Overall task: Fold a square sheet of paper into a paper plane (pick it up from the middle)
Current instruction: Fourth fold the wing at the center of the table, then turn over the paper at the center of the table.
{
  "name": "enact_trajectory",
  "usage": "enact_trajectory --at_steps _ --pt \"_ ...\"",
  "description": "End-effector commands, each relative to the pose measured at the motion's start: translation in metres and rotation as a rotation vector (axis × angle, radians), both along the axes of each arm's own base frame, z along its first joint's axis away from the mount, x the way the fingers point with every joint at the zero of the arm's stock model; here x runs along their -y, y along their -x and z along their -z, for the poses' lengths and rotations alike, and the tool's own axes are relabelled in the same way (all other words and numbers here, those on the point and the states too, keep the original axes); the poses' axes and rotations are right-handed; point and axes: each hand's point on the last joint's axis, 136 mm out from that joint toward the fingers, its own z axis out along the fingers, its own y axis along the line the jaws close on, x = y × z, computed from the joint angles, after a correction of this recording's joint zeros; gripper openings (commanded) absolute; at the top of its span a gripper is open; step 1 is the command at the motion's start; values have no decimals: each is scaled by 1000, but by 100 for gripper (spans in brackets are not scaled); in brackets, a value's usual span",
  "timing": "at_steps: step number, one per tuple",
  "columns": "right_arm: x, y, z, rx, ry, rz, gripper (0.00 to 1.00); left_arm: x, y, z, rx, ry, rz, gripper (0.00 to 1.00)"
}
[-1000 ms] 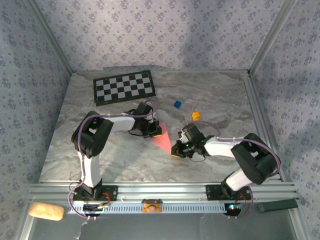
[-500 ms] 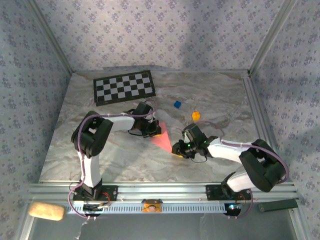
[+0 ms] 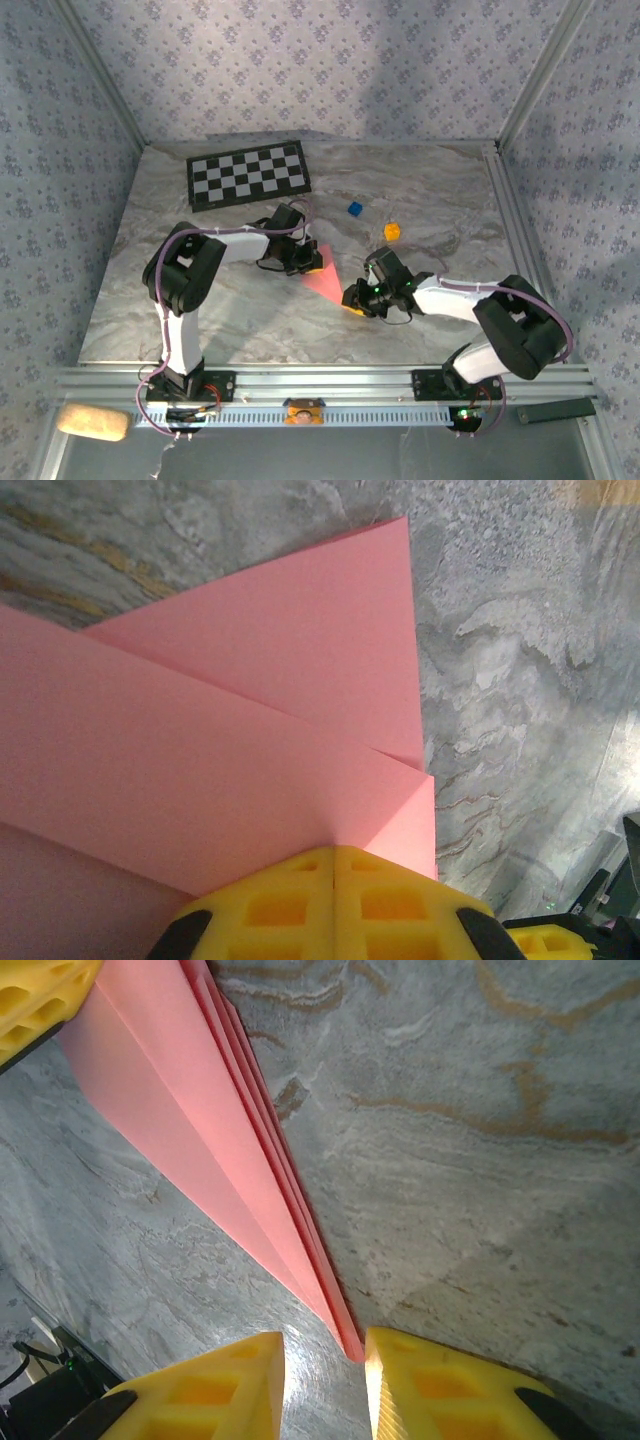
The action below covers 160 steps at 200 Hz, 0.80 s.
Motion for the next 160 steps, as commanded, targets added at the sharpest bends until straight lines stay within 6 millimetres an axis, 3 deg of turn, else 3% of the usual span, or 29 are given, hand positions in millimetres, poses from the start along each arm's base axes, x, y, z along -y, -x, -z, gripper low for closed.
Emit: enact_trajectory --at_steps 1,160 --pt "4 3 8 -37 14 24 28 -3 2 1 -24 -5 -5 0" --pt "9 1 4 -55 11 62 28 -9 4 9 -73 -13 -49 0"
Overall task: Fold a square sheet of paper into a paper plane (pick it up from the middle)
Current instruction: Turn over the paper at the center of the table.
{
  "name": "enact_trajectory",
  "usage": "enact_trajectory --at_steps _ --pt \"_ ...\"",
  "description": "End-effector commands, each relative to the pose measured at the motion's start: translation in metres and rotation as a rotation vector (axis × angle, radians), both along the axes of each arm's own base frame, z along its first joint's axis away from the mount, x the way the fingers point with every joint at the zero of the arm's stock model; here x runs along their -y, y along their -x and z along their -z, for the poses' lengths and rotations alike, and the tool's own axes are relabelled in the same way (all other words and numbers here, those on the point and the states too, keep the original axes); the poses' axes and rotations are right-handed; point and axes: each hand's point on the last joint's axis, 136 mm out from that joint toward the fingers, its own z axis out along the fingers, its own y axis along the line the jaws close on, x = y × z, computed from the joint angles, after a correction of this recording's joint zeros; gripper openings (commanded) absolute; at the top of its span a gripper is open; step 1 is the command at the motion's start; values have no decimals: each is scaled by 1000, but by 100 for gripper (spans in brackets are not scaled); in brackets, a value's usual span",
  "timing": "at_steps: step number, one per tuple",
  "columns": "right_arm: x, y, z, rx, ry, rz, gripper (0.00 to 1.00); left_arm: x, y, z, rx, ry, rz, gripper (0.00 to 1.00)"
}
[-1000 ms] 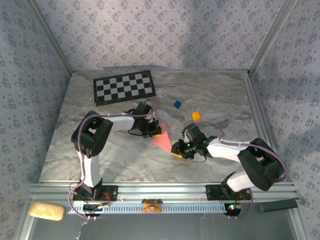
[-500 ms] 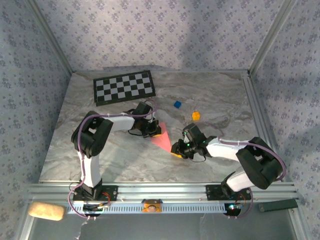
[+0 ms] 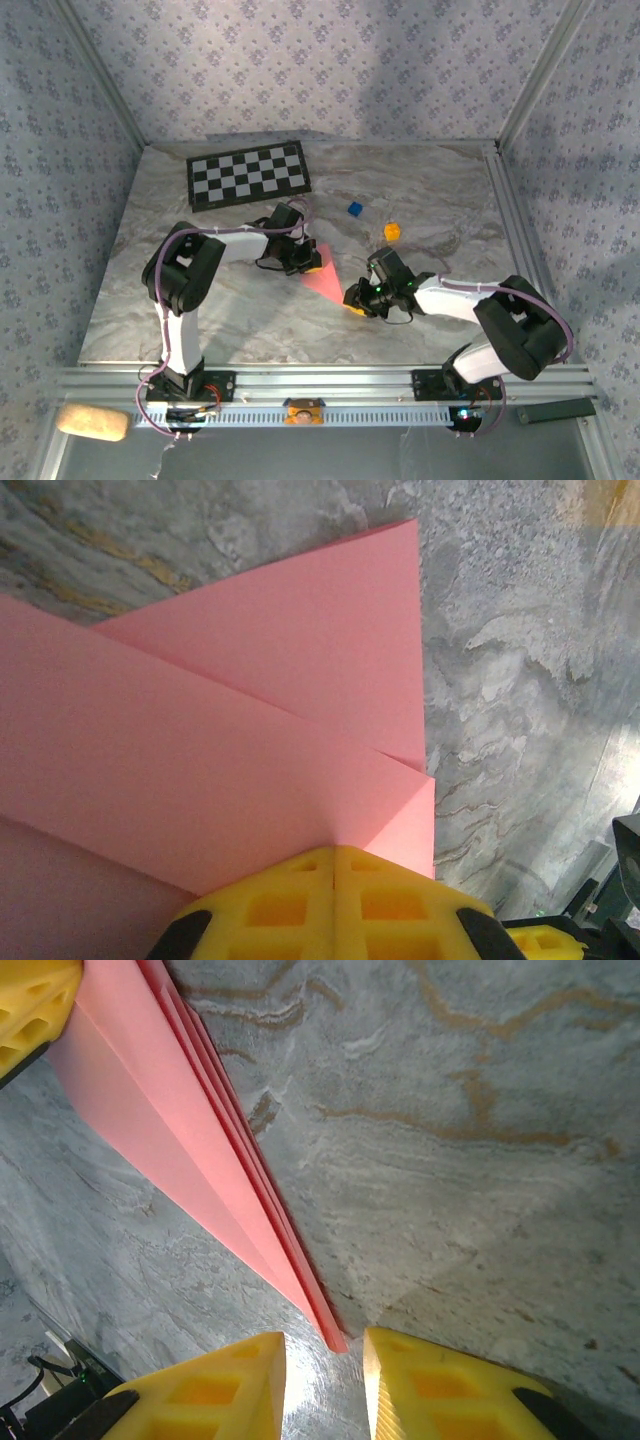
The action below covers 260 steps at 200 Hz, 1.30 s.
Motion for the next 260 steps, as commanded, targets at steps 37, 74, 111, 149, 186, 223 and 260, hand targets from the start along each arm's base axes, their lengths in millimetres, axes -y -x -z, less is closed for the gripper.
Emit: enact_trajectory --at_steps 37,74,111,149,186,223,260 --pt "-3 -1 2 -39 -22 16 28 -6 8 11 -67 -8 -20 0" --pt "-6 -3 2 -43 -28 16 25 -5 9 13 -75 -3 -20 0" --pt "-11 -6 -2 -33 -52 14 24 -4 9 11 -73 2 -20 0" --pt "-13 -7 -3 -33 -64 9 24 -4 8 10 -75 2 -20 0" --pt "-15 -8 -4 -29 -81 11 24 -4 9 11 -81 0 -18 0" --pt "-15 -7 -1 -37 -82 8 24 -3 10 10 -88 1 -15 0" --pt "-2 -1 1 -38 -28 26 24 -8 12 14 -97 -15 -25 0"
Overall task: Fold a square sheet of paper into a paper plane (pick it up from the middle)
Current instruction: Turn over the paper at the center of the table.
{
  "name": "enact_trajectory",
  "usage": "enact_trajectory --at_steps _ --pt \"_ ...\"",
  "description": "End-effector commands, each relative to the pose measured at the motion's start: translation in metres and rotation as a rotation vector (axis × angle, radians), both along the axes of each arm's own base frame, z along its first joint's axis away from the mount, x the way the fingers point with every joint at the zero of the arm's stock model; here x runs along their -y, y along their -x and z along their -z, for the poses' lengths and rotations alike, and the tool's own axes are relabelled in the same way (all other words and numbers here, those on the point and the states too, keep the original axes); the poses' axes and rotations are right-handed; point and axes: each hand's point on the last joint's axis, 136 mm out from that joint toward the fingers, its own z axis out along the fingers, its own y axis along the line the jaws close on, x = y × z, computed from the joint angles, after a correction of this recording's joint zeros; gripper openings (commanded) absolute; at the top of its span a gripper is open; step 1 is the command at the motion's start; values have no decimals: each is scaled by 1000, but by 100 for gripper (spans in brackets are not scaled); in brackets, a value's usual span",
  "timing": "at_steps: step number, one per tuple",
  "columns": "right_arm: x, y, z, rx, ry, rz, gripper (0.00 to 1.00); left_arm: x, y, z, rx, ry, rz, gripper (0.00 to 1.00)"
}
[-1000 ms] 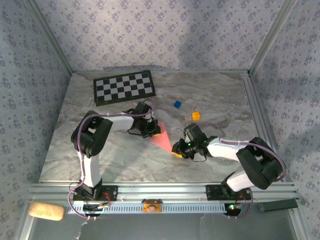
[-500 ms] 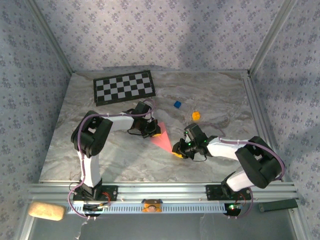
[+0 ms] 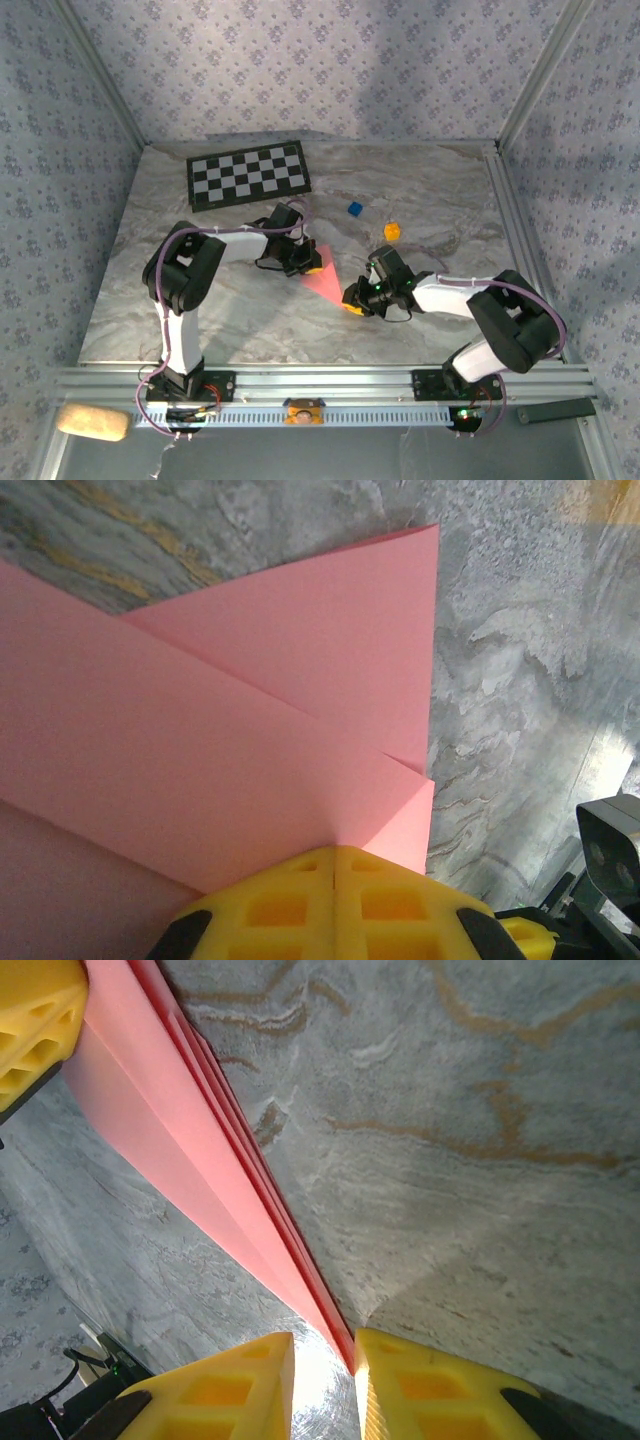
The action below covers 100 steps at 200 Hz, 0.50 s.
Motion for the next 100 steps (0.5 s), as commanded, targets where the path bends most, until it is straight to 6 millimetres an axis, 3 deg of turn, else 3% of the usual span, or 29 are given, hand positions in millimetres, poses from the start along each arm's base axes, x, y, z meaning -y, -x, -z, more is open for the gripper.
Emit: enact_trajectory --at_steps 1,100 --pt "5 1 0 5 29 15 24 -9 9 13 -54 -37 -12 0" --pt "7 13 6 -46 17 0 29 -19 10 22 -165 -57 -98 0"
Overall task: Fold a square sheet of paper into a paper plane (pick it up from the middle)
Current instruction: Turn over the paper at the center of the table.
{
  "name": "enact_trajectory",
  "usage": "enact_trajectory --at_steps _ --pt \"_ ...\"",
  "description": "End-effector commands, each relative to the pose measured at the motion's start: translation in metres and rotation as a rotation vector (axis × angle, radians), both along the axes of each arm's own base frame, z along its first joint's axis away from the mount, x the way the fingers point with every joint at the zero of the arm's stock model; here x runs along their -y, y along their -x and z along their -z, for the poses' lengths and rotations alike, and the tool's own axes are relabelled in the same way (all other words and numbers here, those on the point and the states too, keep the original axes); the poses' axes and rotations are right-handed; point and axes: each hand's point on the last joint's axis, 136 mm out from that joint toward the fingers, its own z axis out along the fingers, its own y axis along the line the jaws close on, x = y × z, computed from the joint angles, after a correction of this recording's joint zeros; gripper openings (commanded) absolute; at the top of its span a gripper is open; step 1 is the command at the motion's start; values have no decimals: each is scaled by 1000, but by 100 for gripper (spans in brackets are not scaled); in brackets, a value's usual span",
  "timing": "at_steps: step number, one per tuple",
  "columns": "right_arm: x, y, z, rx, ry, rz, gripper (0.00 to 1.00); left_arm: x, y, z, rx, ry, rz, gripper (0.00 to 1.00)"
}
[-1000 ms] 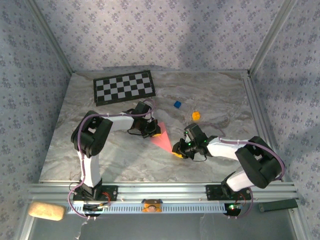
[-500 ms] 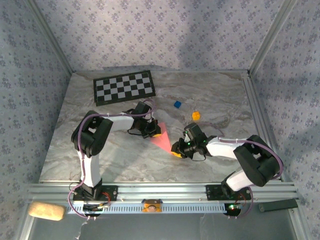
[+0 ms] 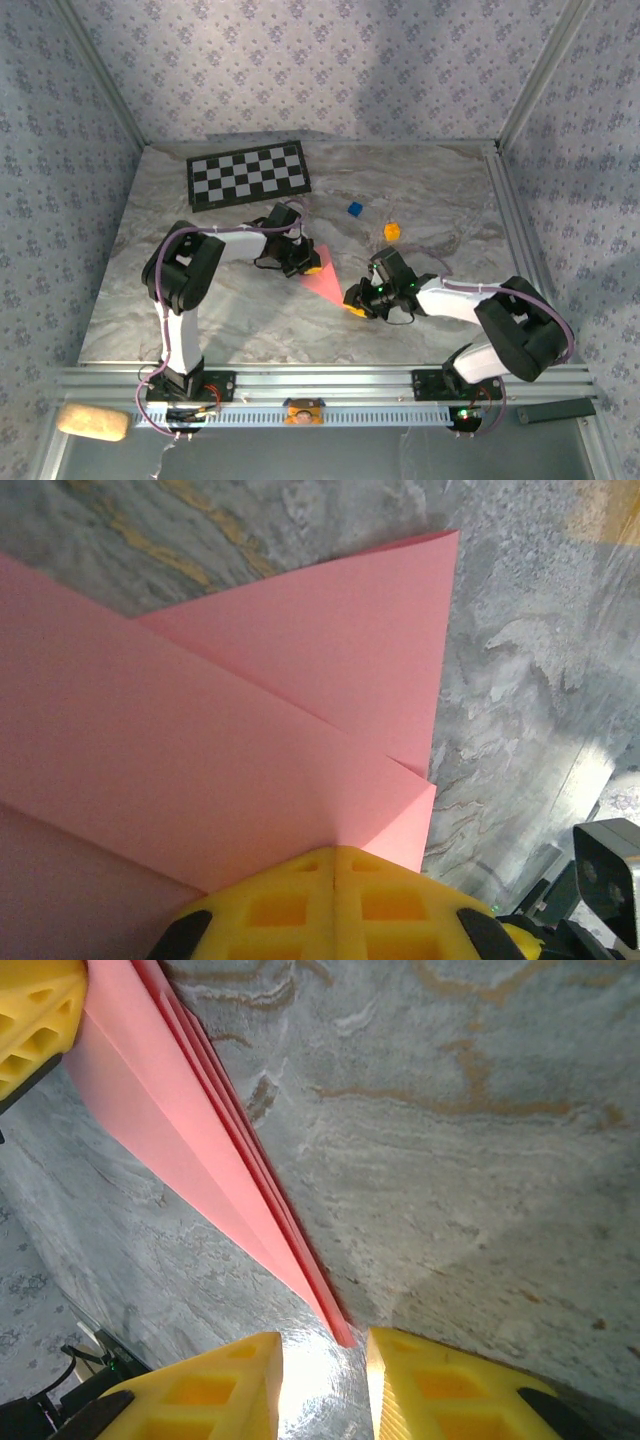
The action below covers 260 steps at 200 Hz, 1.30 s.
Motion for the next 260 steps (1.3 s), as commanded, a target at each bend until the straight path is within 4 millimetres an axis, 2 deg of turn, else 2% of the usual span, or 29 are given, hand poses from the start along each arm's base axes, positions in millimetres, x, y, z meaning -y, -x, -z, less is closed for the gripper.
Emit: enact_trajectory --at_steps 1,71,125,214,260 --pt "1 7 9 -49 11 -3 29 -15 11 22 -103 -61 -39 0" --pt "-12 -7 -1 -1 -50 8 27 -13 13 24 -118 -50 -40 0" --pt "-12 -14 -5 15 -61 23 26 -8 13 21 -112 -26 -28 0" --pt "-8 -15 -1 19 -55 32 26 -6 13 21 -116 -20 -28 0" --pt "-12 -24 -10 62 -74 20 26 -4 13 20 -113 -13 -19 0"
